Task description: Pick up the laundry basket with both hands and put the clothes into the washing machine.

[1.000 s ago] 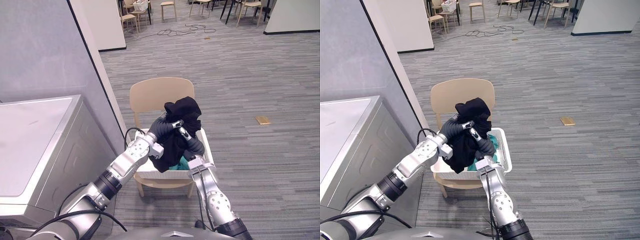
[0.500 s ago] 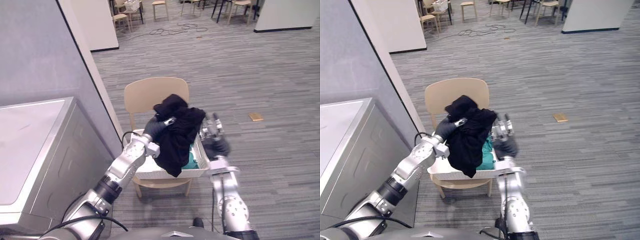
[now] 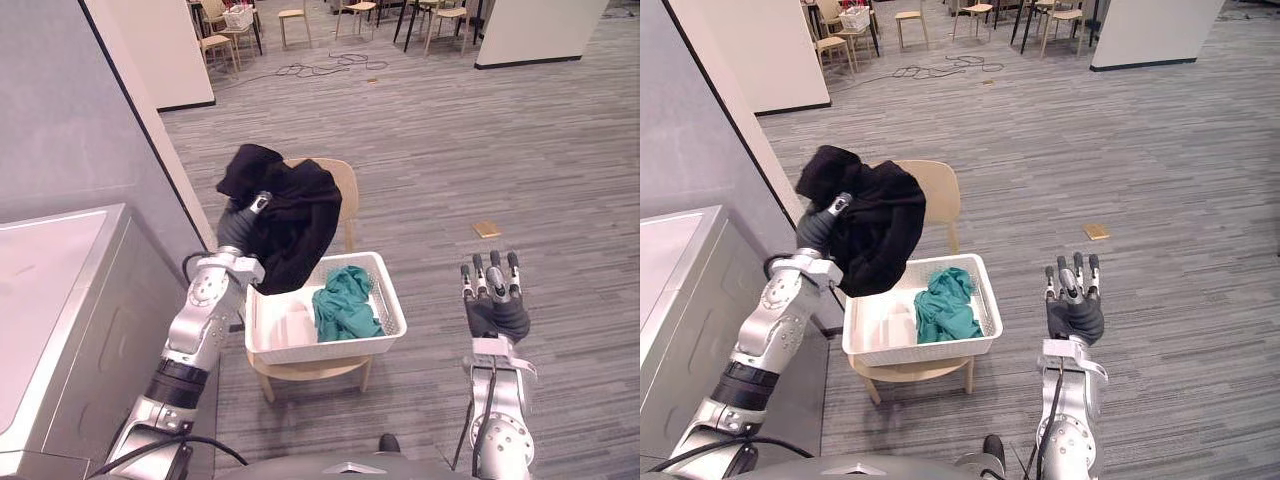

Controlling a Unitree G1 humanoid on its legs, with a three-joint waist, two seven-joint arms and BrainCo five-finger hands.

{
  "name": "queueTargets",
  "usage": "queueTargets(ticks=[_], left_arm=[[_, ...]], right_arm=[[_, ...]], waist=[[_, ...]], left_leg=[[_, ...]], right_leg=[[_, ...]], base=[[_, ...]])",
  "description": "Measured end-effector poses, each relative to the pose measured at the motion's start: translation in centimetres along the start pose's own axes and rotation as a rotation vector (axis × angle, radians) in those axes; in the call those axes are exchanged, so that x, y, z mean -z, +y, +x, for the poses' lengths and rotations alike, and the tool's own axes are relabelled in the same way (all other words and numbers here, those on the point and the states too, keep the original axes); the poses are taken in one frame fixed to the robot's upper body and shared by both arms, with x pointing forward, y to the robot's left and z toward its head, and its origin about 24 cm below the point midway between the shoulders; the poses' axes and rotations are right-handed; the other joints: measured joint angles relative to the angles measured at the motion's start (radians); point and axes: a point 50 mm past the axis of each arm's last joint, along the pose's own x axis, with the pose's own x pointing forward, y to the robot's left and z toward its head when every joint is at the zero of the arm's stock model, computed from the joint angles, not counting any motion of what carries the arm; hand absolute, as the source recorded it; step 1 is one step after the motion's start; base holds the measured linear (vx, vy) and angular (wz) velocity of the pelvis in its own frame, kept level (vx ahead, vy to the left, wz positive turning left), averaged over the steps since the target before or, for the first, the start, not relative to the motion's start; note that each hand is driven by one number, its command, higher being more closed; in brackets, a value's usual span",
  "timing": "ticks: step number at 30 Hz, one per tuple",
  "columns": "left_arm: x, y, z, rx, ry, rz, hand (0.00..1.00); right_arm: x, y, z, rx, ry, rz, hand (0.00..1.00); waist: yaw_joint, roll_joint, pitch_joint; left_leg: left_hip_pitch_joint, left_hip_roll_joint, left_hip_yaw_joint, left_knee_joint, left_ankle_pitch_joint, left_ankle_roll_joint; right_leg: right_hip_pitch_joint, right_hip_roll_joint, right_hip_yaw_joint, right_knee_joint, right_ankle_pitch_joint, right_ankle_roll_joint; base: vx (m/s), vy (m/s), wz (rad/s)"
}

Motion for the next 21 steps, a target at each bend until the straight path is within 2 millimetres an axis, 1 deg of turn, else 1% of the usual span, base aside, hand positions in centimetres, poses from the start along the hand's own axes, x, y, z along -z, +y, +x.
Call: queueTargets(ticks=[2,3,5,7,8,9,10,11,12,14,16,18,19,21], left_arm=[[-0.4,1.4,-1.1,-0.050,-0.020,-0.005,1.00],[-0.4,1.8,-1.5,-0.066,-0.022,-0.006,1.00],[-0.3,3.5,-3.5,-0.131,-0.020,-0.009,1.00],[0.5,5.2,-6.1,-0.196,0.015,-0.039,1.00],[0.8,5.6,-6.8,-0.213,0.027,-0.042,1.00],[1.7,6.3,-8.5,-0.259,0.065,-0.057,1.00],[2.1,6.6,-9.3,-0.276,0.084,-0.065,1.00],[3.0,7.2,-11.0,-0.316,0.125,-0.078,1.00],[3.5,7.4,-11.9,-0.338,0.147,-0.083,1.00],[5.3,8.4,-14.9,-0.431,0.231,-0.121,1.00],[6.6,8.7,-16.3,-0.483,0.284,-0.155,1.00],[8.4,8.6,-18.3,-0.551,0.355,-0.210,1.00],[8.7,8.5,-18.7,-0.565,0.368,-0.229,1.00],[9.8,8.0,-19.5,-0.598,0.401,-0.291,1.00]], right_arm=[[0.1,-1.5,-0.4,0.073,-0.003,-0.027,0.00],[0.3,-2.0,-0.7,0.094,0.005,-0.031,0.00],[0.6,-3.9,-1.8,0.188,0.031,-0.040,0.00],[1.4,-6.5,-3.5,0.313,0.087,-0.046,0.00],[1.6,-7.2,-4.0,0.349,0.098,-0.048,0.00],[1.9,-9.1,-5.5,0.446,0.139,-0.080,0.00],[2.0,-9.9,-6.2,0.482,0.157,-0.092,0.00],[2.3,-11.1,-7.4,0.547,0.195,-0.099,0.00],[2.4,-11.6,-7.9,0.574,0.213,-0.103,0.00],[2.9,-13.5,-9.9,0.673,0.279,-0.136,0.00],[3.3,-14.4,-11.3,0.730,0.320,-0.130,0.00],[4.2,-15.5,-13.5,0.798,0.412,-0.165,0.00],[4.4,-15.8,-14.1,0.813,0.434,-0.172,0.00],[5.9,-16.3,-15.7,0.845,0.529,-0.171,0.00]], waist=[[-0.001,-0.001,0.000],[-0.001,-0.001,0.000],[0.000,-0.001,0.000],[0.003,-0.004,0.000],[0.006,-0.005,-0.001],[0.018,-0.009,-0.004],[0.022,-0.011,-0.005],[0.026,-0.014,-0.007],[0.027,-0.016,-0.008],[0.040,-0.022,-0.012],[0.050,-0.023,-0.012],[0.062,-0.031,-0.020],[0.064,-0.032,-0.024],[0.075,-0.038,-0.027]], left_leg=[[0.002,0.000,0.002,0.000,-0.001,0.000],[0.002,0.000,0.002,0.000,-0.001,0.001],[0.003,0.000,0.002,0.000,-0.002,0.001],[0.004,0.000,0.002,0.000,-0.004,0.003],[0.004,0.000,0.002,0.000,-0.005,0.003],[0.007,0.001,0.002,0.000,-0.006,0.004],[0.008,0.001,0.001,0.000,-0.007,0.004],[0.010,0.002,0.001,0.000,-0.009,0.005],[0.010,0.002,0.000,0.000,-0.010,0.006],[0.011,0.003,-0.001,0.001,-0.014,0.008],[0.015,0.004,-0.005,0.001,-0.015,0.009],[0.019,0.010,-0.012,0.002,-0.016,0.009],[0.019,0.012,-0.013,0.003,-0.016,0.009],[0.020,0.015,-0.034,0.009,-0.020,0.011]], right_leg=[[0.000,0.000,0.002,0.000,0.000,0.000],[0.000,0.000,0.002,0.000,0.000,0.000],[0.001,0.000,0.002,0.001,-0.002,0.000],[0.001,0.000,0.003,0.005,-0.005,0.001],[0.001,0.000,0.003,0.006,-0.008,-0.001],[0.001,0.000,0.002,0.013,-0.016,-0.006],[0.001,0.000,0.002,0.016,-0.018,-0.006],[0.002,0.000,0.002,0.020,-0.022,-0.005],[0.002,-0.001,0.001,0.022,-0.024,-0.004],[0.004,-0.002,-0.002,0.029,-0.029,-0.002],[0.011,-0.003,-0.015,0.035,-0.035,-0.003],[0.018,-0.004,-0.033,0.057,-0.052,-0.003],[0.020,-0.004,-0.038,0.060,-0.054,-0.001],[0.039,-0.005,-0.064,0.063,-0.063,-0.002]], base=[[-0.01,-0.001,-0.02],[0.00,0.000,0.00],[0.00,0.000,0.00],[-0.02,-0.002,0.00],[-0.03,-0.004,0.01],[0.00,0.000,0.00],[0.00,0.000,0.00],[0.00,0.000,0.00],[0.00,0.000,0.00],[-0.02,-0.002,0.04],[-0.02,-0.006,0.14],[-0.02,-0.016,0.21],[-0.01,-0.020,0.22],[-0.02,-0.018,0.27]])
